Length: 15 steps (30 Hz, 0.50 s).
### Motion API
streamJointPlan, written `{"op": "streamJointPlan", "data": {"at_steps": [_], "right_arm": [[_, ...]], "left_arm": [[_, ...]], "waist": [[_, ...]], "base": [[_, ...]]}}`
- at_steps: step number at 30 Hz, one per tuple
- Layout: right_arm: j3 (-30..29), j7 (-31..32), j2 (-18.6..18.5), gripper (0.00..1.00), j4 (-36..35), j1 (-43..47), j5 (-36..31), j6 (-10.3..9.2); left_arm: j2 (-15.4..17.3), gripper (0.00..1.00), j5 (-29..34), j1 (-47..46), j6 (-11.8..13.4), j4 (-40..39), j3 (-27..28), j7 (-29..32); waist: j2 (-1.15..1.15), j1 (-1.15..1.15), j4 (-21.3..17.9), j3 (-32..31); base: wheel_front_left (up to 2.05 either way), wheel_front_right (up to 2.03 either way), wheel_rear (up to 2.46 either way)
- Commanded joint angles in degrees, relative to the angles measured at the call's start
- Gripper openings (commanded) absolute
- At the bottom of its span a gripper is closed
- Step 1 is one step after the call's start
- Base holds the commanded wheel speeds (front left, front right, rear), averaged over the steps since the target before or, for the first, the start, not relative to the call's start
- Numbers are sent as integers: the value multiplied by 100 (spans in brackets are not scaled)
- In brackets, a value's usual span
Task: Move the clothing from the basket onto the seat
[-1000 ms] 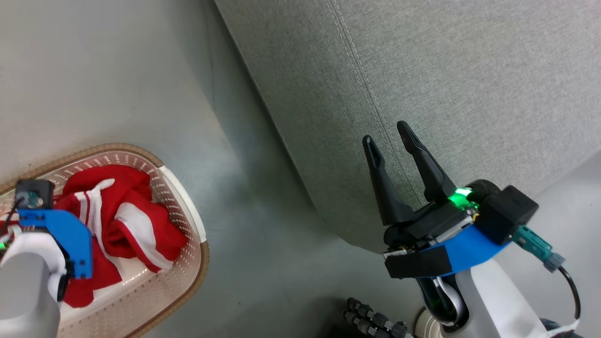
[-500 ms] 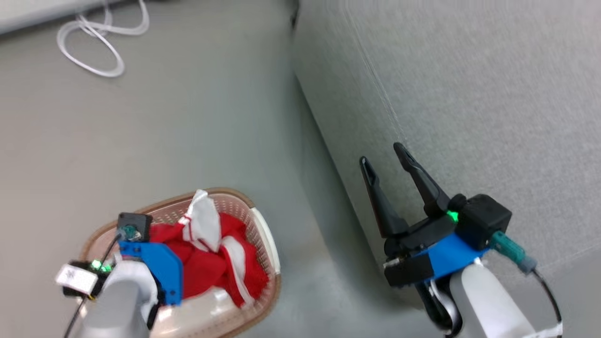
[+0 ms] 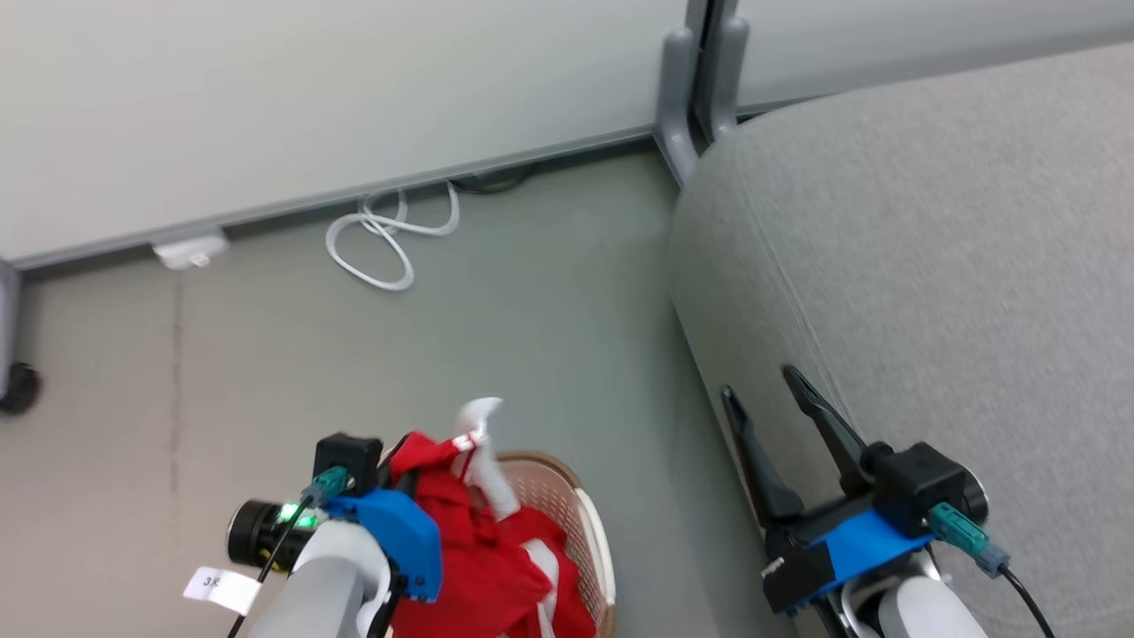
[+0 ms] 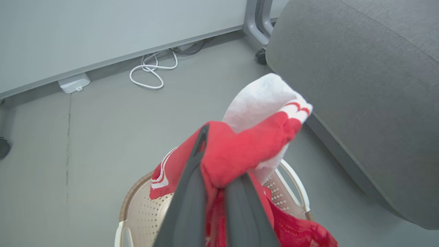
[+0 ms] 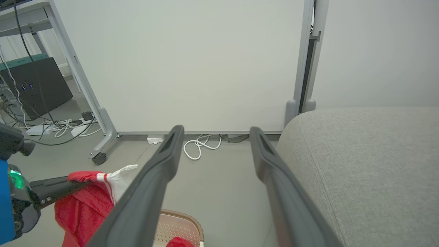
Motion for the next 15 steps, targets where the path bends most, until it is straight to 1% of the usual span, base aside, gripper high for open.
{"op": "streamJointPlan", "data": {"at_steps": [1, 3, 6, 15], "right_arm": [[-51, 32, -15, 100, -11, 110, -38, 1], [-127, 120, -13, 100, -66, 311, -89, 1], [-220, 253, -15, 100, -221, 495, -150, 1], [-270, 522, -14, 100, -592, 778, -208, 1]], "left_arm": [[9, 0, -23, -83, -33, -97, 13, -24], [-20, 0, -116, -235, -36, -256, -62, -26], [-104, 0, -268, -387, -40, -535, -183, -24], [-157, 0, -664, -757, -29, -1385, -474, 7]], "waist": [[-1, 1, 32, -140], [-1, 1, 132, -354], [-1, 1, 230, -507], [-1, 1, 378, -624]], "base": [[0, 0, 0], [0, 0, 0], [0, 0, 0], [0, 0, 0]]}}
